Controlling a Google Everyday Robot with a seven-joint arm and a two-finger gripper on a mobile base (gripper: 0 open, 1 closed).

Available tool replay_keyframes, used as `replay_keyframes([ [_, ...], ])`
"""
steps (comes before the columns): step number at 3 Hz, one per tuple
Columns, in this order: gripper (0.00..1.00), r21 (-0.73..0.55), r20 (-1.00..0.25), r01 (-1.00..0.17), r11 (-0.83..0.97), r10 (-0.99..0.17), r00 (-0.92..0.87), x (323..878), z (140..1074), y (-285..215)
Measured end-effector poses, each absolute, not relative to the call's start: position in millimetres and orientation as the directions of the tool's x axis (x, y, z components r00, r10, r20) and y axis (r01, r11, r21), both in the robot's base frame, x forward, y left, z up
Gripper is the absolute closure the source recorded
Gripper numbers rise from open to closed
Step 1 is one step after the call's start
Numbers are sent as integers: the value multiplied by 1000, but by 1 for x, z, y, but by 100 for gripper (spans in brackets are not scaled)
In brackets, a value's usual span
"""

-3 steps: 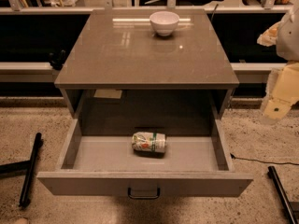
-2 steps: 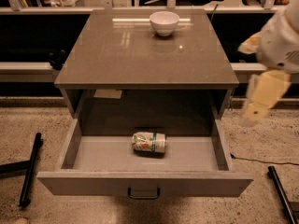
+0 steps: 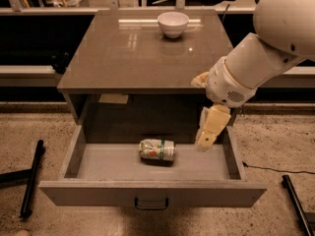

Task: Pick 7up can from top drawer and place on counter

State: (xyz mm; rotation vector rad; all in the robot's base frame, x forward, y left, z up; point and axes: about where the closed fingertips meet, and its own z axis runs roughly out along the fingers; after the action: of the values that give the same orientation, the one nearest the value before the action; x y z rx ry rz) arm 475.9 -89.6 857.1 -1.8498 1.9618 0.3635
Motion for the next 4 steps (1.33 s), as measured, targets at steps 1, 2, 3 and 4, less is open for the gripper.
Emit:
replay_keyframes([
  [1,0,-94,-468,-992,82,-883,-29,476,857,-90],
  [2,0,-69,-442,-996,62,-896,-25,477,819,-83],
  [3,0,-48,-408,-996,72,-912,-46,486,765,-85],
  [4,0,-41,-406,-994,101,-911,-76,501,721,-86],
])
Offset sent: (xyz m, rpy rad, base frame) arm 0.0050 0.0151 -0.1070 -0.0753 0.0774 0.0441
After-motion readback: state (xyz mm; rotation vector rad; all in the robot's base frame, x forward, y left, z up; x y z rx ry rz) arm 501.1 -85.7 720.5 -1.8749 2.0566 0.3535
